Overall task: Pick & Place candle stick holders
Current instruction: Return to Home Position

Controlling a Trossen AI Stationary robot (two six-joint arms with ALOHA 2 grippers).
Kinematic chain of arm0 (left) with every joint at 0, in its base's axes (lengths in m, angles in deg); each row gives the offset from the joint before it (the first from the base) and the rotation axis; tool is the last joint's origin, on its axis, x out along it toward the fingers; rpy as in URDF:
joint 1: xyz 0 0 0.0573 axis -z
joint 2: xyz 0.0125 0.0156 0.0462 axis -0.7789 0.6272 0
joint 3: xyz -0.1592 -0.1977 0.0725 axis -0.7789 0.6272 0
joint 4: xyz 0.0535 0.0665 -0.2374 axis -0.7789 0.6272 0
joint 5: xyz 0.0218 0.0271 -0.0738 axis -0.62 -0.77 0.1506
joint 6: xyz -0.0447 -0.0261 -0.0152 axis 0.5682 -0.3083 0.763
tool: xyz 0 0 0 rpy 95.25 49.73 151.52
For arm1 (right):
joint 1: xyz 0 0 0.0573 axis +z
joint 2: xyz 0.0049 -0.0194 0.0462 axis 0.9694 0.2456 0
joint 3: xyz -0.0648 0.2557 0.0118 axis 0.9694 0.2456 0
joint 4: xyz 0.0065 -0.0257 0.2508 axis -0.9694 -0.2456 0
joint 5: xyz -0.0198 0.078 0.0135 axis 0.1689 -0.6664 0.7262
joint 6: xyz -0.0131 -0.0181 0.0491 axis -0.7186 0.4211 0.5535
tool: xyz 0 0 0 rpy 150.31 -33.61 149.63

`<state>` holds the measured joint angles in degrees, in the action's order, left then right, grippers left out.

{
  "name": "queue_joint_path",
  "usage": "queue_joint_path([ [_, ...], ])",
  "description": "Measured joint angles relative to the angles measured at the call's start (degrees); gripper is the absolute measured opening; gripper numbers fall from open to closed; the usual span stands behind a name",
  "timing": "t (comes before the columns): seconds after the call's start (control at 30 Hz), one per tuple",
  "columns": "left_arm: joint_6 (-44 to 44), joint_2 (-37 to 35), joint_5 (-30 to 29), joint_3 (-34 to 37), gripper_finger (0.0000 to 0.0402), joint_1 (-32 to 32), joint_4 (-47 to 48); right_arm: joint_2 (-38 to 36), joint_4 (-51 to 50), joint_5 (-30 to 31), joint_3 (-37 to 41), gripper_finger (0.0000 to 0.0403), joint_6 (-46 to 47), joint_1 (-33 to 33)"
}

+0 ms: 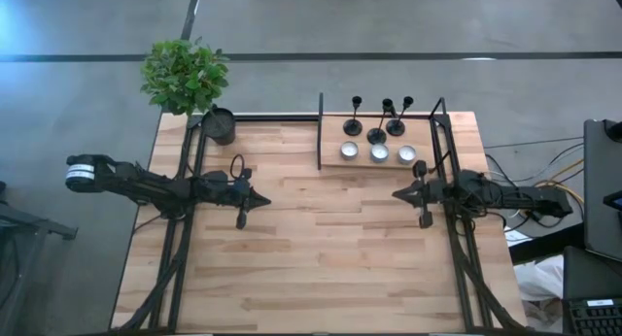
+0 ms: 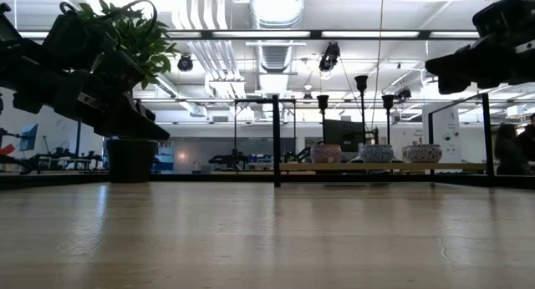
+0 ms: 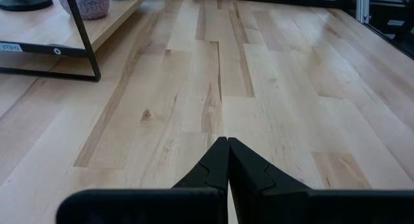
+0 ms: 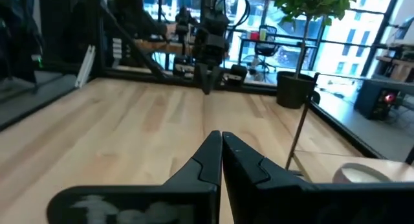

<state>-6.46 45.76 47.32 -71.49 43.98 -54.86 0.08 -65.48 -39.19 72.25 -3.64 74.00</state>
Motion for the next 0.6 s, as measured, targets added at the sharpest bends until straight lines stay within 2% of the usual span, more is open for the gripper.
queue_joint_path([
  [0.13, 0.0, 0.0, 0.0, 0.0, 0.0010, 0.0, 0.1, 1.9, 0.1, 0.0, 0.0, 0.0008, -2.0, 0.0],
  [0.6, 0.0, -1.0, 0.0, 0.1, 0.0010, 0.0, 0.7, 4.0, 0.1, 0.0, 0.0, 0.0008, -0.6, 0.0],
])
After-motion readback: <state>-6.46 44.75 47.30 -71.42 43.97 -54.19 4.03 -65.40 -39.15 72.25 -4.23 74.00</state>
